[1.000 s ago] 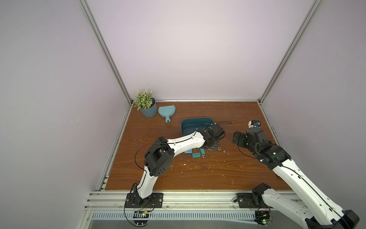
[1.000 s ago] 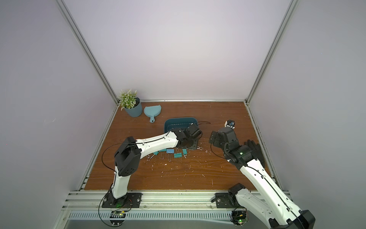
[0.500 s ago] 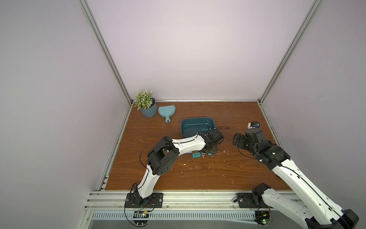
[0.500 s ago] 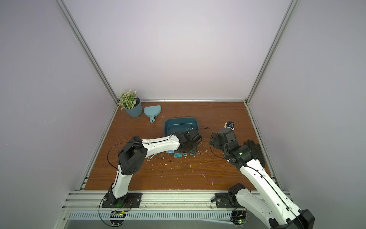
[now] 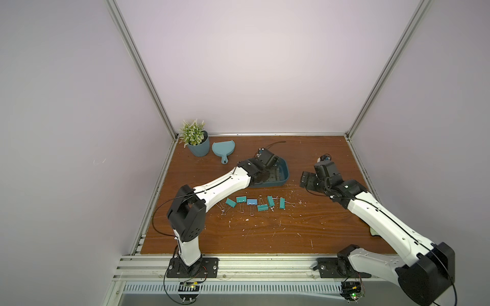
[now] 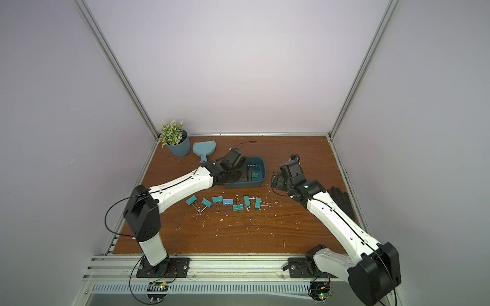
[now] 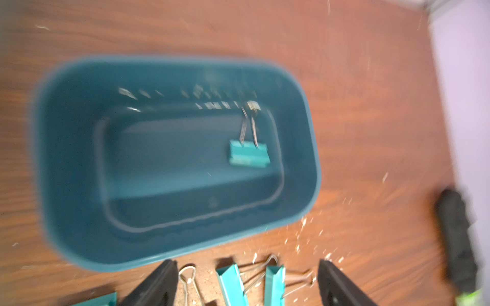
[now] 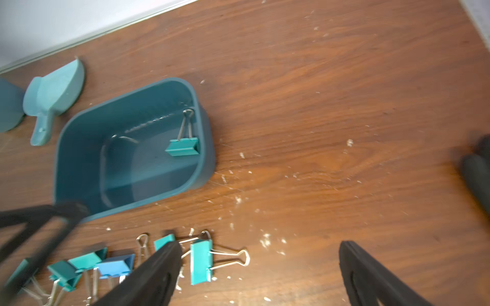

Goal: Take out the binder clips from the storage box
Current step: Pick up the binder clip from the storage box.

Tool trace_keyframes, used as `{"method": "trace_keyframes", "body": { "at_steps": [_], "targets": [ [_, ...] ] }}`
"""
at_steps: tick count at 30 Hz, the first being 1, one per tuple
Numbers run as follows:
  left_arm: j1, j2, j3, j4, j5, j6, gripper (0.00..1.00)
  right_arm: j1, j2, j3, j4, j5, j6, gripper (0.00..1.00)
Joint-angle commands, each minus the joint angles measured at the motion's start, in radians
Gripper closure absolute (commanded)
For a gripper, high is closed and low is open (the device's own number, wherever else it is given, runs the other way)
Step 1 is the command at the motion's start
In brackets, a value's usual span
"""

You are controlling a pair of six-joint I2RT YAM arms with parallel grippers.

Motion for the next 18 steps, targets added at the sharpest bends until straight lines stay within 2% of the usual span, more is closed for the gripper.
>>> {"method": "trace_keyframes", "body": {
  "at_steps": [1,8,15,18],
  "targets": [
    [0.072,-0.052,-0.057,-0.025,-0.029,0.018,0.00,0.024,0.097,0.088,0.068,-0.062,-0.045,0.02],
    [0.222,-0.150,-0.140,-0.023,-0.016,0.049,0.00,0.094,0.380,0.300,0.052,-0.085,-0.079,0.16],
    [0.306,-0.181,-0.172,-0.016,0.025,0.085,0.00,0.099,0.702,0.590,-0.079,-0.097,-0.106,0.54],
    [0.328,-0.183,-0.176,-0.016,0.039,0.097,0.00,0.098,0.791,0.676,-0.116,-0.083,-0.118,0.61]
  ]
}}
